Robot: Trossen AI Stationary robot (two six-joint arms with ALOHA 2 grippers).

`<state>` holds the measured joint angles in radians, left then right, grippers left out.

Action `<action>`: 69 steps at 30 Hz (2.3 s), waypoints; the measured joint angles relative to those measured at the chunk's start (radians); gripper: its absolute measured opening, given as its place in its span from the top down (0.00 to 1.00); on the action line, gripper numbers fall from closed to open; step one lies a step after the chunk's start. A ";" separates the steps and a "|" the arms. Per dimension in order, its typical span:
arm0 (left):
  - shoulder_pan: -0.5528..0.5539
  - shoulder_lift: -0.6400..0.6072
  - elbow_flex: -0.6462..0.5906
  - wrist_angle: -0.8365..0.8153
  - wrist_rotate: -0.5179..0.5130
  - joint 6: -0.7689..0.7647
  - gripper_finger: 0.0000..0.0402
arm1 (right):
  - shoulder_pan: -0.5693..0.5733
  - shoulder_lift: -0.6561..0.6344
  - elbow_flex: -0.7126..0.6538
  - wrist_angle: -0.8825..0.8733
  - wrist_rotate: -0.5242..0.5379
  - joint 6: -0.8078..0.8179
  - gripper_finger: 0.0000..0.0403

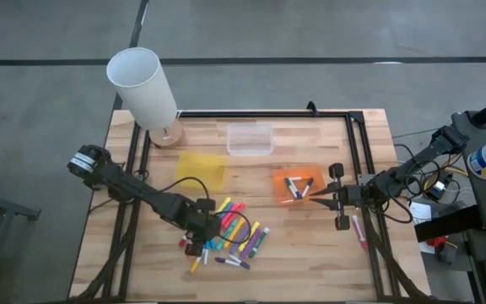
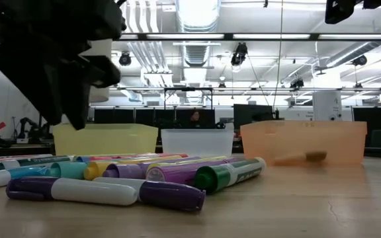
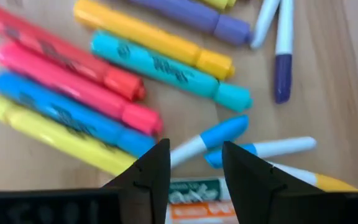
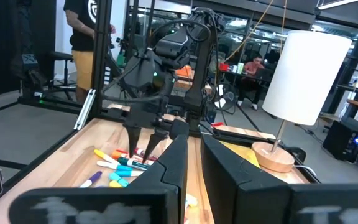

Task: Pick & Place Markers
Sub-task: Put the top small light blue highlighter pen into the orange bin

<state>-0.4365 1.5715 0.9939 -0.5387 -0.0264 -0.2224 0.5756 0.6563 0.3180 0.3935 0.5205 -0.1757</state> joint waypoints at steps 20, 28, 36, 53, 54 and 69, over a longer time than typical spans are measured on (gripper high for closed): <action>-0.046 0.002 -0.104 0.120 -0.107 0.334 0.66 | 0.000 0.000 0.000 0.000 0.000 0.000 0.89; -0.047 0.035 -0.150 0.190 -0.103 0.367 0.66 | 0.000 0.000 0.000 0.000 0.000 0.000 0.89; -0.047 0.097 -0.146 0.205 -0.105 0.387 0.66 | 0.000 0.000 0.000 0.000 0.000 0.000 0.89; -0.046 0.114 -0.083 0.159 -0.100 0.242 0.94 | 0.000 0.000 0.000 0.000 0.000 0.000 0.89; -0.046 0.115 -0.072 0.136 -0.102 0.231 0.94 | 0.000 0.000 0.000 0.000 0.000 0.000 0.89; -0.045 0.113 0.132 -0.222 -0.169 0.122 0.95 | 0.000 0.000 0.000 0.000 0.000 0.000 0.89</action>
<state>-0.4812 1.6840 1.1256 -0.7609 -0.1957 -0.1009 0.5756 0.6559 0.3180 0.3931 0.5205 -0.1757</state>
